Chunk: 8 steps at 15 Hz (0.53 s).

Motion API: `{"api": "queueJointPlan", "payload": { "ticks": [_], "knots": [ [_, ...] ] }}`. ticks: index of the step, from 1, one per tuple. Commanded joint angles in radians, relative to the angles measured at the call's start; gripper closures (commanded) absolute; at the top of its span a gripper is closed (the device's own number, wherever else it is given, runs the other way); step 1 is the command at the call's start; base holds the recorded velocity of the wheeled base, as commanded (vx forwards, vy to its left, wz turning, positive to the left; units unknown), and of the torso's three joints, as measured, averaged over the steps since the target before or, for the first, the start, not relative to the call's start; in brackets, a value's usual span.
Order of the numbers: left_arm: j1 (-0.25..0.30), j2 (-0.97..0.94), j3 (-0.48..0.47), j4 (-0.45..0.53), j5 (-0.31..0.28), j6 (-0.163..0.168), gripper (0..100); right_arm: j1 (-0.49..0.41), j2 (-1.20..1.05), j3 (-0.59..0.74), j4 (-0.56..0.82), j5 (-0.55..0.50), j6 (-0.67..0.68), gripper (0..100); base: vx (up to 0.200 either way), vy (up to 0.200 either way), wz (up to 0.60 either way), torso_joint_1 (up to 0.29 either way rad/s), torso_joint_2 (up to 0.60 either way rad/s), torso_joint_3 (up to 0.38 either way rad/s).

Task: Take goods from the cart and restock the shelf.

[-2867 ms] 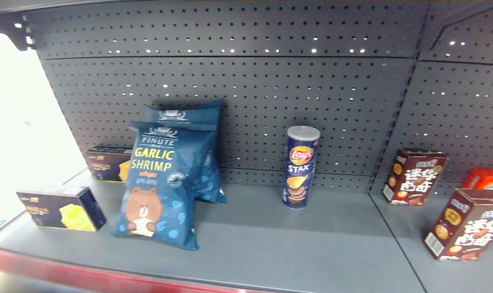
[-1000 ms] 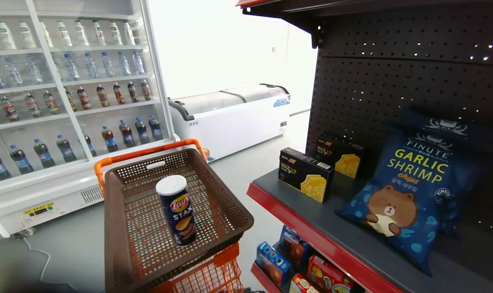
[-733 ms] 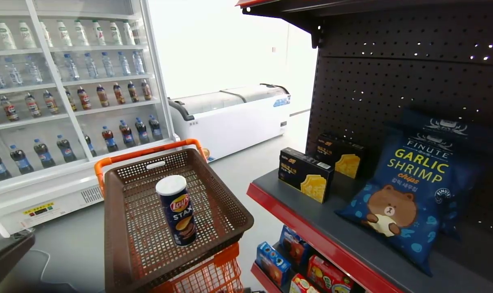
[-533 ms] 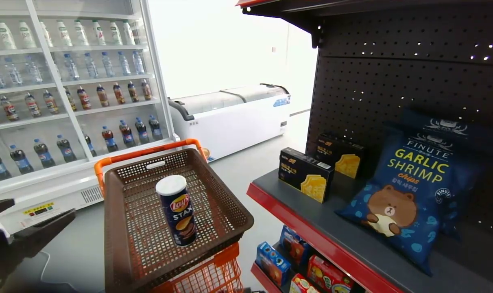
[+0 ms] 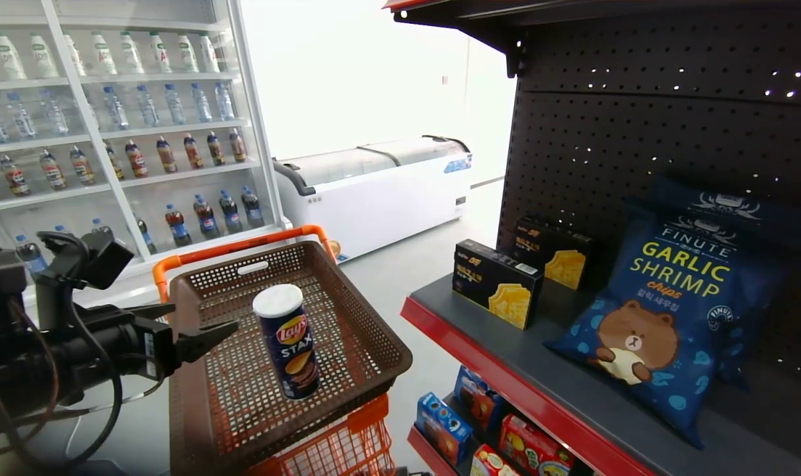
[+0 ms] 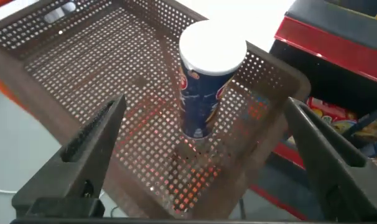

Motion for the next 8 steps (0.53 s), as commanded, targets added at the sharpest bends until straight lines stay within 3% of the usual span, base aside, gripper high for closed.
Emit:
{"api": "queueJointPlan", "payload": {
  "ticks": [1, 8],
  "knots": [
    [-0.022, 0.191, -0.009, -0.087, -0.032, 0.002, 0, 0.0, 0.0, 0.0, 0.0, 0.0, 0.0, 0, 0.0, 0.0, 0.0, 0.0, 0.0, 0.0],
    [-0.073, 0.422, -0.021, -0.294, -0.034, 0.008, 0, 0.0, 0.0, 0.0, 0.0, 0.0, 0.0, 0, 0.0, 0.0, 0.0, 0.0, 0.0, 0.0]
  ]
}}
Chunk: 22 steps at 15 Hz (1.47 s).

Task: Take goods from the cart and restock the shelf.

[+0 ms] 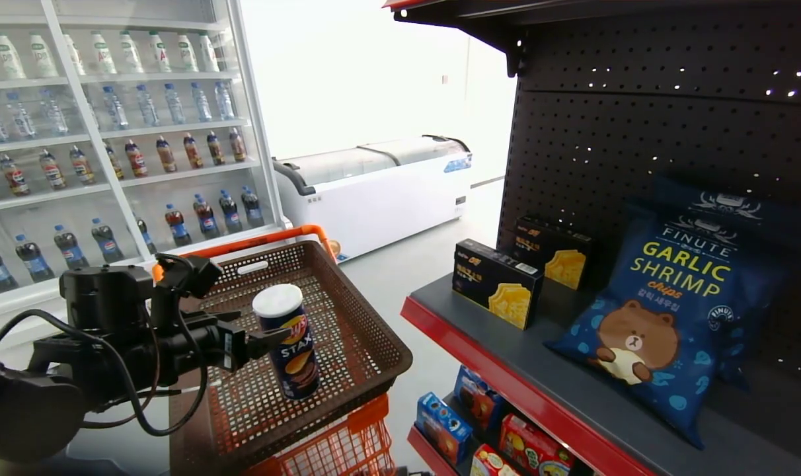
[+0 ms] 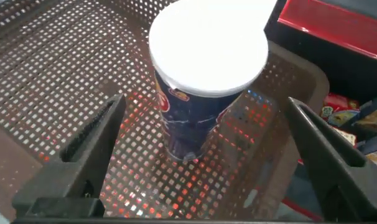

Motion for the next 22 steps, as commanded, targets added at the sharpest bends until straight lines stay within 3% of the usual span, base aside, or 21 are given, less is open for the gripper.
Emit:
{"api": "queueJointPlan", "payload": {
  "ticks": [1, 4, 6, 8, 17, 18, 22],
  "knots": [
    [-0.017, 0.103, 0.001, -0.049, 0.0, 0.001, 0, 0.0, 0.0, 0.0, 0.0, 0.0, 0.0, 0, 0.0, 0.0, 0.0, 0.0, 0.0, 0.0],
    [-0.019, 0.189, 0.013, -0.178, 0.0, 0.013, 0, 0.0, 0.0, 0.0, 0.0, 0.001, 0.0, 0, 0.0, 0.0, 0.0, 0.0, 0.0, 0.0],
    [-0.017, 0.274, 0.01, -0.287, 0.0, 0.064, 0, 0.0, 0.0, 0.0, 0.0, 0.0, 0.0, 0, 0.0, 0.0, 0.0, 0.0, 0.0, 0.0],
    [-0.022, 0.335, 0.007, -0.361, 0.0, 0.078, 0, 0.002, 0.0, 0.0, 0.0, 0.0, 0.0, 0, 0.0, 0.0, 0.0, 0.0, 0.0, 0.0],
    [-0.071, 0.433, -0.108, -0.42, 0.0, 0.076, 0, 0.0, 0.0, 0.0, 0.0, 0.0, 0.0, 0, 0.0, 0.0, 0.0, 0.0, 0.0, 0.0],
    [-0.071, 0.435, -0.132, -0.41, 0.003, 0.078, 100, 0.0, 0.0, 0.0, -0.001, 0.001, 0.0, 0, 0.0, 0.0, 0.0, 0.0, 0.0, 0.0],
    [-0.068, 0.419, -0.125, -0.396, 0.031, 0.078, 100, 0.0, 0.0, 0.0, 0.0, 0.0, 0.0, 0, 0.0, 0.0, 0.0, 0.0, 0.0, 0.0]
  ]
}}
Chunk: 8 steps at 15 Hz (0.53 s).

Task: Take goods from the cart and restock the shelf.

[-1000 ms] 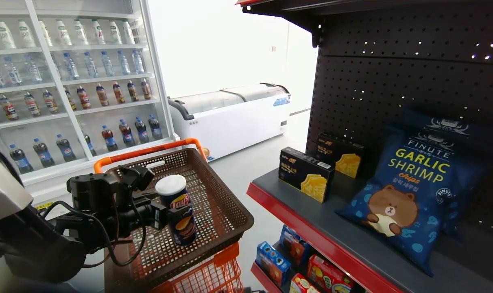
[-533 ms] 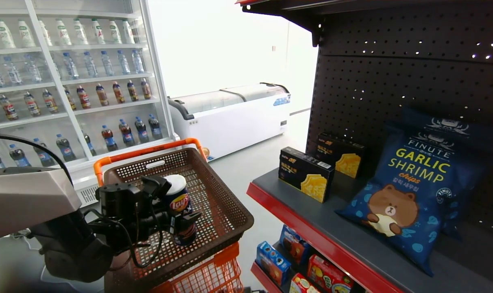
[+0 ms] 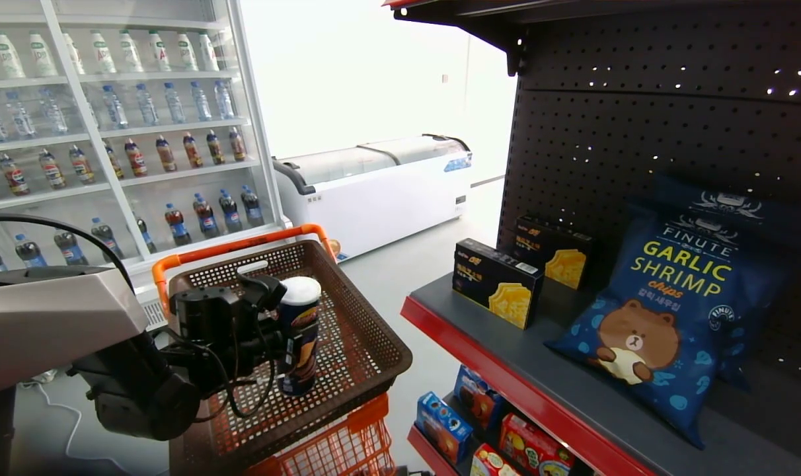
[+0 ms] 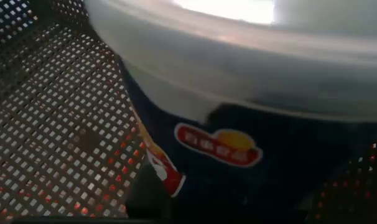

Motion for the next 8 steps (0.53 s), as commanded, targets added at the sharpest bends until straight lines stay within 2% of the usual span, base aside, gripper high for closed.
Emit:
{"api": "queueJointPlan", "payload": {
  "ticks": [1, 2, 5, 7, 8],
  "knots": [
    [-0.005, -0.05, 0.005, 0.024, 0.031, -0.003, 100, 0.0, 0.0, 0.0, 0.0, 0.0, 0.0, 0, 0.0, 0.0, 0.0, 0.0, 0.0, 0.0],
    [-0.008, -0.066, 0.004, 0.039, 0.04, -0.003, 100, 0.0, 0.0, 0.0, 0.0, 0.0, 0.0, 0, 0.0, 0.0, 0.0, 0.0, 0.0, 0.0],
    [-0.024, -0.231, -0.011, 0.205, 0.115, -0.005, 100, 0.0, 0.0, 0.0, 0.0, 0.001, 0.0, 0, 0.0, 0.0, 0.0, 0.0, 0.0, 0.0],
    [-0.024, -0.386, -0.027, 0.381, 0.111, -0.02, 100, 0.0, 0.0, 0.0, 0.0, 0.0, 0.0, 0, 0.0, 0.0, 0.0, 0.0, 0.0, 0.0],
    [-0.024, -0.421, -0.042, 0.439, 0.111, -0.035, 100, 0.001, 0.0, 0.0, 0.0, 0.0, 0.0, 0, 0.0, 0.0, 0.0, 0.0, 0.0, 0.0]
  ]
}}
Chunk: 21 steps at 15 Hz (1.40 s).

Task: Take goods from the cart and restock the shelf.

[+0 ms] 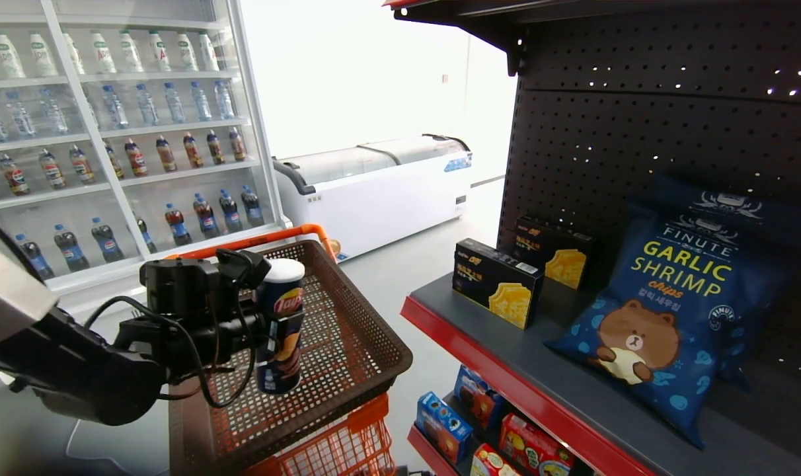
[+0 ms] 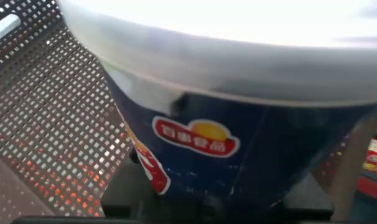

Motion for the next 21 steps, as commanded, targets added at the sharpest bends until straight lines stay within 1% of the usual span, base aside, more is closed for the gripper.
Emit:
{"api": "queueJointPlan", "payload": {
  "ticks": [1, 2, 3, 5, 6, 7, 9, 10, 12, 13, 14, 15, 16, 17, 18, 19, 20, 21],
  "knots": [
    [-0.002, -0.246, -0.043, 0.184, 0.001, -0.053, 100, 0.0, 0.0, 0.0, 0.0, 0.0, 0.0, 0, 0.0, 0.0, 0.0, 0.0, 0.0, 0.0],
    [0.004, -0.295, -0.042, 0.227, -0.008, -0.057, 100, 0.001, 0.0, 0.0, 0.0, 0.0, 0.0, 0, 0.0, 0.0, 0.0, 0.0, 0.0, 0.0],
    [0.026, -0.384, -0.049, 0.309, -0.036, -0.05, 100, 0.0, 0.0, 0.0, -0.002, 0.0, 0.0, 0, 0.0, 0.0, 0.0, 0.0, 0.0, 0.0],
    [0.061, -0.502, -0.045, 0.398, -0.09, -0.054, 100, 0.0, 0.0, 0.0, 0.0, 0.0, 0.0, 0, 0.0, 0.0, 0.0, 0.0, 0.0, 0.0],
    [0.066, -0.581, -0.043, 0.467, -0.125, -0.056, 100, 0.0, 0.0, 0.0, 0.0, 0.0, 0.0, 0, 0.0, 0.0, 0.0, 0.0, 0.0, 0.0],
    [0.066, -0.648, -0.039, 0.511, -0.156, -0.056, 100, 0.0, 0.0, 0.0, 0.0, 0.0, 0.0, 0, 0.0, 0.0, 0.0, 0.0, 0.0, 0.0],
    [0.063, -0.703, -0.037, 0.548, -0.165, -0.056, 100, 0.001, 0.0, 0.0, 0.0, 0.0, 0.0, 0, 0.0, 0.0, 0.0, 0.0, 0.0, 0.0],
    [0.052, -0.711, -0.036, 0.543, -0.199, -0.051, 100, 0.0, 0.0, 0.0, -0.002, 0.0, 0.0, 0, 0.0, 0.0, 0.0, 0.0, 0.0, 0.0],
    [-0.002, -0.725, -0.037, 0.548, -0.283, -0.057, 100, 0.0, 0.0, 0.0, 0.0, 0.0, 0.0, 0, 0.0, 0.0, 0.0, 0.0, 0.0, 0.0],
    [-0.012, -0.733, -0.037, 0.549, -0.301, -0.057, 100, 0.0, 0.0, 0.0, 0.0, 0.0, 0.0, 0, 0.0, 0.0, 0.0, 0.0, 0.0, 0.0],
    [-0.048, -0.749, -0.023, 0.554, -0.36, -0.059, 100, 0.0, 0.0, 0.0, 0.0, 0.0, 0.0, 0, 0.0, 0.0, 0.0, 0.0, 0.0, 0.0],
    [-0.052, -0.749, -0.011, 0.545, -0.381, -0.059, 100, 0.0, 0.0, 0.0, 0.0, 0.0, 0.0, 0, 0.0, 0.0, 0.0, 0.0, 0.0, 0.0],
    [-0.052, -0.749, -0.011, 0.545, -0.381, -0.059, 100, 0.0, 0.0, 0.0, 0.0, 0.0, 0.0, 0, 0.0, 0.0, 0.0, 0.0, 0.0, 0.0],
    [-0.051, -0.752, 0.021, 0.553, -0.426, -0.057, 100, 0.0, 0.0, 0.0, 0.0, 0.0, 0.0, 0, 0.0, 0.0, 0.0, 0.0, 0.0, 0.0],
    [-0.051, -0.752, 0.021, 0.553, -0.426, -0.057, 100, 0.0, 0.0, 0.0, 0.0, 0.0, 0.0, 0, 0.0, 0.0, 0.0, 0.0, 0.0, 0.0],
    [-0.069, -0.757, 0.007, 0.569, -0.521, -0.092, 100, 0.0, 0.0, 0.0, 0.0, 0.001, 0.0, 0, 0.0, 0.0, 0.0, 0.0, 0.0, 0.0],
    [-0.066, -0.757, 0.0, 0.582, -0.593, -0.129, 100, 0.0, 0.0, 0.0, 0.0, 0.001, 0.0, 0, 0.0, 0.0, 0.0, 0.0, 0.0, 0.0],
    [-0.065, -0.757, -0.003, 0.586, -0.616, -0.14, 100, 0.001, 0.0, 0.0, 0.0, 0.001, 0.0, 0, 0.0, 0.0, 0.0, 0.0, 0.0, 0.0]
  ]
}}
